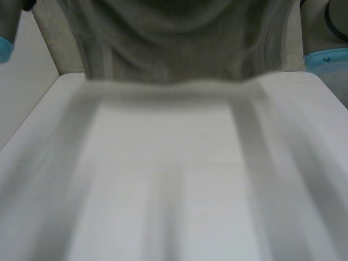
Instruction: Fold the towel.
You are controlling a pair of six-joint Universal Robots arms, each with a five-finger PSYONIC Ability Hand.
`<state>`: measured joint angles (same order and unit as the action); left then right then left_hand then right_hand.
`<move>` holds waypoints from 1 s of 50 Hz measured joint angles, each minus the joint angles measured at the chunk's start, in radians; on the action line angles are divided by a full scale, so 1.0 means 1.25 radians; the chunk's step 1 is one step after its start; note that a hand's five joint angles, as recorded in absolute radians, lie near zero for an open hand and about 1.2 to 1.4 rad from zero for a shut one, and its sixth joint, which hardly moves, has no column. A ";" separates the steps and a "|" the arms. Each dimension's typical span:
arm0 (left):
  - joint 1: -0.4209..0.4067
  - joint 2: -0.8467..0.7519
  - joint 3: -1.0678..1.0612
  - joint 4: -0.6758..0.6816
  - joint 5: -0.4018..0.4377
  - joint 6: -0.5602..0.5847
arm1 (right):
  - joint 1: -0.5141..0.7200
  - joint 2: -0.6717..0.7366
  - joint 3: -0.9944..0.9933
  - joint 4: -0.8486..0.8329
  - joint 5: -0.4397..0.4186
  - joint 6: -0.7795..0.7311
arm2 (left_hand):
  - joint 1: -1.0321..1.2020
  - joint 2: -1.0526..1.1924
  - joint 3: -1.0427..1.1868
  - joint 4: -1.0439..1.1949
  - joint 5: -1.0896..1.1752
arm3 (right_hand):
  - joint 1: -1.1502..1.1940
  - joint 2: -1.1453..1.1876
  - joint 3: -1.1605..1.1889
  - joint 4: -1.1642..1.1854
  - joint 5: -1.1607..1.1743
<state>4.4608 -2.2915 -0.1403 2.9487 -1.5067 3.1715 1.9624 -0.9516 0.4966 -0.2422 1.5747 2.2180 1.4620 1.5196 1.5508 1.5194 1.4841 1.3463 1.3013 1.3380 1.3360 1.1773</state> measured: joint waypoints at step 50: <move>0.170 0.578 -1.510 0.477 0.219 0.402 | -0.130 -0.467 0.932 0.296 -0.115 0.003 | 0.000 0.000 0.002 0.000 0.004 | 0.000 0.000 0.000 0.000 0.000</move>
<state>4.6737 -1.5685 -2.0283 3.5445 -1.2328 3.6737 1.7993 -1.5355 1.6613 0.1279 1.4306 2.2212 1.4620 1.5196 1.5536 1.5194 1.4891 1.3463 1.3013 1.3380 1.3360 1.1773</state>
